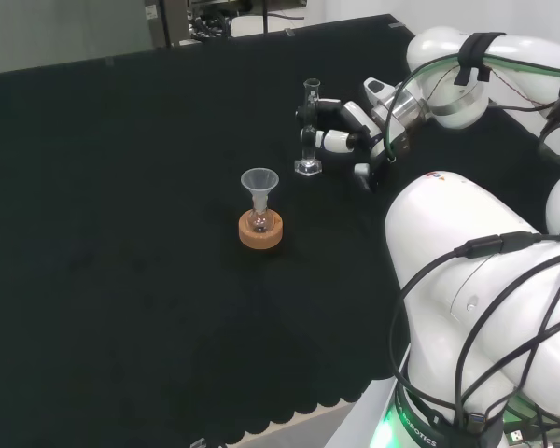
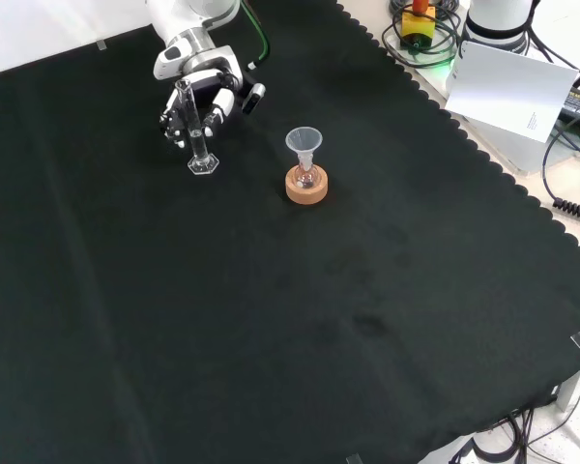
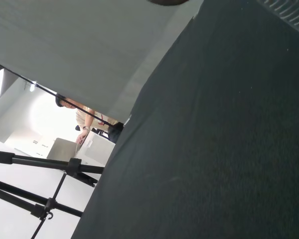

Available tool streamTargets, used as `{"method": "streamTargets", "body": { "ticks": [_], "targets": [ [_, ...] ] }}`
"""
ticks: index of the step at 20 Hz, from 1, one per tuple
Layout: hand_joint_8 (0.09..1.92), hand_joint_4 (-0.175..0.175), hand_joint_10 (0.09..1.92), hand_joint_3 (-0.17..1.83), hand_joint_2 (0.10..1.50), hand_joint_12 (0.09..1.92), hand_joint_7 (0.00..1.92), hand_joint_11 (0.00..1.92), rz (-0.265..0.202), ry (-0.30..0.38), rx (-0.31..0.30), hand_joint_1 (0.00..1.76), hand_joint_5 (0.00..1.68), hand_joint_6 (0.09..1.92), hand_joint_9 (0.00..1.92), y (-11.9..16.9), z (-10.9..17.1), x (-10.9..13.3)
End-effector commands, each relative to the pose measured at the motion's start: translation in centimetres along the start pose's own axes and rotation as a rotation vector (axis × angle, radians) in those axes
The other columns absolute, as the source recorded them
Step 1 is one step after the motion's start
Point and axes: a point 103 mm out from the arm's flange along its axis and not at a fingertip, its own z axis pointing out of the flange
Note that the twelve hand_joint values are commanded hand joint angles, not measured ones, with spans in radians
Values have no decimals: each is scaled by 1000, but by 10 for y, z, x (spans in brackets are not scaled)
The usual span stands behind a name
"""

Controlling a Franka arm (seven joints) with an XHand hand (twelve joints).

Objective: Pick up the graduated cylinder.

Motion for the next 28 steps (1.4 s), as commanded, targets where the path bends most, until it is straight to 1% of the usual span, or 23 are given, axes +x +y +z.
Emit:
{"method": "streamTargets", "body": {
  "ticks": [1, 2, 3, 4, 5, 6, 7, 8, 10, 12, 16, 19, 21, 22, 24, 28],
  "targets": [
    [532, 52, 400, -175, 1103, 1227, 817, 589, 12, -26, -17, 1138, 767, 619, 999, 0, 1, 1],
    [517, 64, 377, -175, 1119, 1212, 877, 651, 17, -32, -24, 1153, 826, 600, 1048, 0, 1, 1],
    [507, 30, 357, -135, 1128, 1185, 939, 746, 22, -42, -32, 1141, 895, 732, 1099, 0, 1, 1],
    [498, -19, 337, -93, 1130, 1132, 994, 866, 25, -48, -36, 1136, 940, 845, 1151, 0, 0, 1],
    [666, -84, 317, -50, 1121, 1061, 1010, 989, 29, -65, -41, 1181, 959, 915, 1206, 0, -1, 3],
    [810, -127, 294, -25, 1116, 991, 1010, 1081, 32, -82, -41, 1217, 965, 958, 1255, 0, -1, 4],
    [893, -152, 261, -11, 1111, 931, 1012, 1143, 36, -99, -42, 1240, 970, 974, 1297, 0, -4, 5],
    [930, -164, 224, -5, 1107, 886, 1018, 1182, 37, -120, -41, 1253, 978, 975, 1333, 0, -6, 7],
    [942, -174, 175, -2, 1099, 838, 1032, 1214, 29, -165, -34, 1265, 993, 960, 1377, 1, -12, 11],
    [941, -175, 159, -2, 1096, 823, 1038, 1220, 19, -218, -14, 1268, 999, 953, 1392, 1, -17, 16],
    [937, -175, 151, -2, 1094, 816, 1042, 1219, 12, -322, 43, 1270, 1004, 947, 1400, 2, -29, 28],
    [934, -175, 148, -2, 1094, 813, 1044, 1217, 18, -389, 79, 1270, 1005, 944, 1403, 0, -38, 38],
    [996, -175, 460, 9, 1065, 797, 975, 1223, 25, -425, 100, 1349, 1025, 904, 1300, -2, -43, 45],
    [1019, -175, 558, 4, 1062, 796, 952, 1223, 27, -442, 111, 1369, 1026, 899, 1265, -4, -45, 49],
    [1040, -175, 640, -1, 1061, 796, 934, 1223, 30, -477, 126, 1386, 1027, 897, 1236, -8, -49, 58],
    [1048, -175, 665, -2, 1061, 799, 930, 1222, 49, -526, 173, 1391, 1027, 897, 1225, -19, -52, 74]
  ]
}}
